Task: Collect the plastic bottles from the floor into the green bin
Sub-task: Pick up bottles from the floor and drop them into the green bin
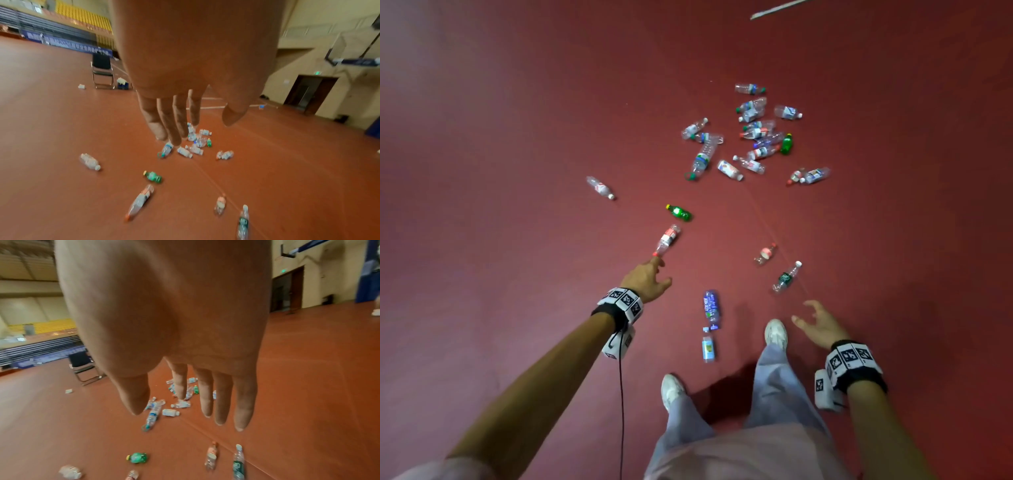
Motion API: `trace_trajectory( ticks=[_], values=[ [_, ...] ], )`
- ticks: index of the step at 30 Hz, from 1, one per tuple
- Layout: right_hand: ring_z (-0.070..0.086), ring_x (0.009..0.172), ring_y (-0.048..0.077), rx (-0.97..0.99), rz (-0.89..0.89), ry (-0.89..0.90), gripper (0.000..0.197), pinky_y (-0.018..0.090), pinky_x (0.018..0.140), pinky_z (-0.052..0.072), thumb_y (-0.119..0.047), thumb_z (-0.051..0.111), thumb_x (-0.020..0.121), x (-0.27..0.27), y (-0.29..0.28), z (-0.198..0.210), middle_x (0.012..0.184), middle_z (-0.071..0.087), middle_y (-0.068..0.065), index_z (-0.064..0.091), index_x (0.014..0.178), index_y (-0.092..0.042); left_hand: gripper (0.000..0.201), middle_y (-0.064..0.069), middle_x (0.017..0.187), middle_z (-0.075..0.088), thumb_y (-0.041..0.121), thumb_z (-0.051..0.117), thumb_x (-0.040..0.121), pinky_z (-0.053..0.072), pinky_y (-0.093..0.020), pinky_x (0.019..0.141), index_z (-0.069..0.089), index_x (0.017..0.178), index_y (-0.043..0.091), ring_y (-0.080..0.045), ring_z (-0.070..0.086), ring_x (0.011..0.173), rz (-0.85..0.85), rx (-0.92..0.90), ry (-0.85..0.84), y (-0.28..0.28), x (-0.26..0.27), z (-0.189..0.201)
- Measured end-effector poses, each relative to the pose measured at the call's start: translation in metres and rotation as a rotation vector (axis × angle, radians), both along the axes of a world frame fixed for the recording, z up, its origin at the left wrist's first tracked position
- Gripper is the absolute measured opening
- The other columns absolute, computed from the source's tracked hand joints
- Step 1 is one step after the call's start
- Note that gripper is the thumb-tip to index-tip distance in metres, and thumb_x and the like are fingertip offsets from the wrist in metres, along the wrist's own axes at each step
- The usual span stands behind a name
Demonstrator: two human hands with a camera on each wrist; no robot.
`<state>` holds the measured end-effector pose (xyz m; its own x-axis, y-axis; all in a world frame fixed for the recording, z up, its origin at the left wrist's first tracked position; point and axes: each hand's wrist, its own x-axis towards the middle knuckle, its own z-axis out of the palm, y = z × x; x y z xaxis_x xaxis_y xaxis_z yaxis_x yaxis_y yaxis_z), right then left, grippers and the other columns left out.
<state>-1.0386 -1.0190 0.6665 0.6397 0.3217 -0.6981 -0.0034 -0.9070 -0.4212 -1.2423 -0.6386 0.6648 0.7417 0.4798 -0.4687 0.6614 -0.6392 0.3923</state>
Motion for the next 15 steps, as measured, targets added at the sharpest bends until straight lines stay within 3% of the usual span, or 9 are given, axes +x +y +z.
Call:
trace_trajectory(
  ticks=[4, 9, 15],
  values=[
    [0.053, 0.131, 0.031, -0.037, -0.045, 0.049, 0.059, 0.033, 0.103, 0.041, -0.035, 0.069, 0.095, 0.069, -0.027, -0.026, 0.145, 0.053, 0.015, 0.045, 0.145, -0.015, 0.060, -0.013, 0.135, 0.059, 0.047, 0.063, 0.092, 0.053, -0.046, 0.096, 0.045, 0.140, 0.015, -0.034, 0.064, 0.114, -0.004, 0.025, 0.178, -0.028, 0.065, -0.044],
    [0.048, 0.137, 0.031, -0.135, -0.004, 0.137, 0.059, 0.033, 0.106, 0.040, -0.031, 0.068, 0.096, 0.163, -0.055, -0.057, 0.151, 0.048, 0.014, 0.043, 0.147, -0.014, 0.070, -0.012, 0.142, 0.052, 0.055, 0.056, 0.095, 0.051, -0.045, 0.100, 0.037, 0.149, 0.016, -0.034, 0.058, 0.123, -0.081, 0.022, 0.495, -0.061, 0.114, -0.086],
    [0.053, 0.134, 0.026, -0.229, 0.212, 0.215, 0.066, 0.026, 0.102, 0.042, -0.040, 0.070, 0.093, 0.243, -0.070, -0.100, 0.149, 0.052, 0.009, 0.041, 0.148, -0.018, 0.078, -0.015, 0.148, 0.048, 0.056, 0.054, 0.096, 0.049, -0.046, 0.105, 0.024, 0.156, 0.016, -0.036, 0.055, 0.129, 0.096, -0.036, 0.564, -0.074, 0.140, -0.117]
  ],
)
